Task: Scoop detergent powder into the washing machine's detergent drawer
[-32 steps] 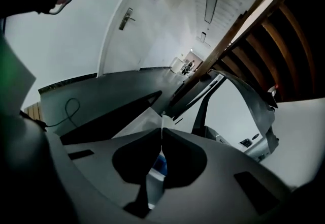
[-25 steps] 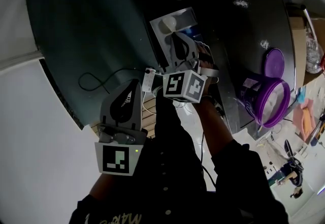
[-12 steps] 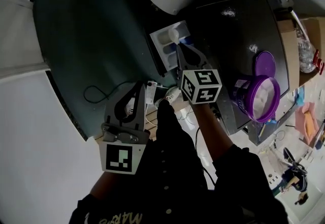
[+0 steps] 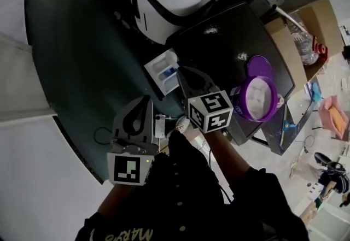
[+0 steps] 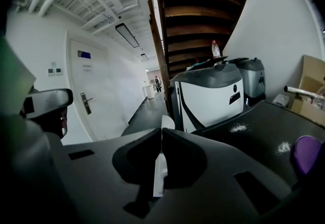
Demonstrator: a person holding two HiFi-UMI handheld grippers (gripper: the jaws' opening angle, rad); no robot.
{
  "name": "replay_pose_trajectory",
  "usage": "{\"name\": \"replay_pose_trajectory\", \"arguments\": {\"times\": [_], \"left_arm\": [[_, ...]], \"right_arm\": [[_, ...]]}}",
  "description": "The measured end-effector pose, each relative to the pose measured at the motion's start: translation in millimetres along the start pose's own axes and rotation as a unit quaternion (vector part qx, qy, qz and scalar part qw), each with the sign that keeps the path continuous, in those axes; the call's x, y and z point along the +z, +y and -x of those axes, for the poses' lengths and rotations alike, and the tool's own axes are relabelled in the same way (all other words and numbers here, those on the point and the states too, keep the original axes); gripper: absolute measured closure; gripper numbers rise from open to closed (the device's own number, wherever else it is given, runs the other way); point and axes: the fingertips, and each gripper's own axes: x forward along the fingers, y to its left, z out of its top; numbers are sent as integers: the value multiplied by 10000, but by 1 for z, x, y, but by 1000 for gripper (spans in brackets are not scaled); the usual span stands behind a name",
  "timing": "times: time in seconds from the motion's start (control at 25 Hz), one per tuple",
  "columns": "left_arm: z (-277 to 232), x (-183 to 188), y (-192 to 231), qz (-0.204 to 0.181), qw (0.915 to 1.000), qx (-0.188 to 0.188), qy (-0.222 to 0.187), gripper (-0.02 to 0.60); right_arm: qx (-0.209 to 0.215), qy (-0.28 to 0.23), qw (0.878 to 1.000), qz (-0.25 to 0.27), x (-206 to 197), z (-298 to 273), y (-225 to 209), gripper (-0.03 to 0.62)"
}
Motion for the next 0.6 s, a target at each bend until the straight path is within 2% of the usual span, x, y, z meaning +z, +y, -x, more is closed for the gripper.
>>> {"name": "replay_pose_trajectory", "arguments": {"times": [0.24, 0.36, 0.6], "left_arm": [[-22, 27, -41, -224, 9964, -746, -334, 571], [-35, 39, -69, -482, 9891, -1226, -655, 572], [-52, 46, -121, -724, 9746, -2007, -682, 572]], "right_arm": [[-455, -311, 9985, -34, 38, 59, -27, 560], [-813, -513, 9953, -97, 46, 91, -46, 560], [-1628, -765, 9828, -417, 39, 173, -97, 562]]}}
